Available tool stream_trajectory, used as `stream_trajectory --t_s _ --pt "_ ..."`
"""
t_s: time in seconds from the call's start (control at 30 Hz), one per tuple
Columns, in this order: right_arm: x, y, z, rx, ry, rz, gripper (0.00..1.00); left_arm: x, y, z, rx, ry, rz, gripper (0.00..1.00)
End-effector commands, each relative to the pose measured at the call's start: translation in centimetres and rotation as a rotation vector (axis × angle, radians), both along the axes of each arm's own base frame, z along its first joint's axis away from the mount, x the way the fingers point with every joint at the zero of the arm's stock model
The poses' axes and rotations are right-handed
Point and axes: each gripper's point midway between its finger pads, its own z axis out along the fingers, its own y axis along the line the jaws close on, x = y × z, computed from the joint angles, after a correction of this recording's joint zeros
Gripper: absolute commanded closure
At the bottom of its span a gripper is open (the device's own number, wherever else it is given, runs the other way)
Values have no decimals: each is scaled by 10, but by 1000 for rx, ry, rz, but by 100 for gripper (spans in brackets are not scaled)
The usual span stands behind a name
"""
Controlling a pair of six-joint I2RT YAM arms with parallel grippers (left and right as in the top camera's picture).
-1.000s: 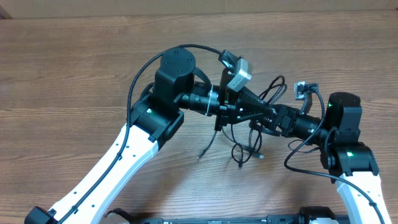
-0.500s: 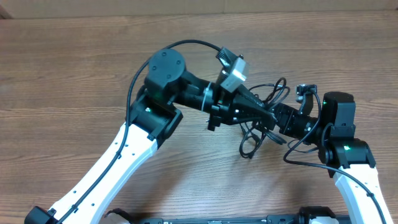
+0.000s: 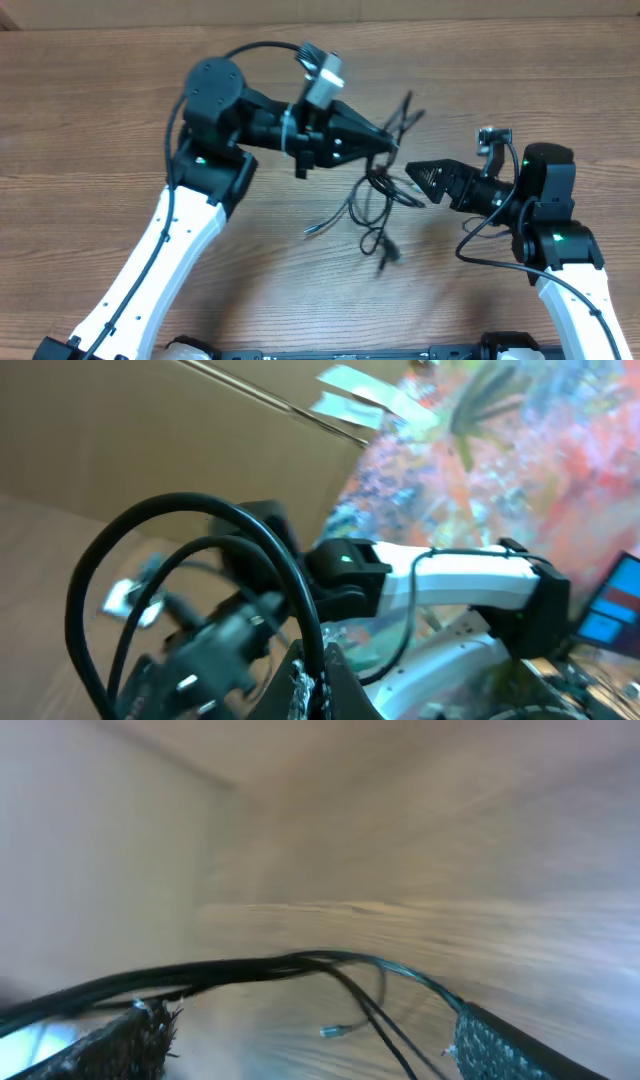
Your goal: Untangle cables
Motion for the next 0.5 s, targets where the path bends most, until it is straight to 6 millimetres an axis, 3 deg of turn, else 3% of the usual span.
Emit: stream_trajectory --t_s 0.0,0.13,0.3,0.47 --pt "-11 17 33 131 -56 124 11 1 5 4 2 7 -3 96" --pt "-5 21 52 166 -117 127 11 -1 1 4 1 13 -6 96" --pt "-13 31 64 186 -176 205 10 9 -1 6 -10 23 53 96" --pt "-15 41 80 183 -280 253 4 0 -11 7 -13 26 30 96"
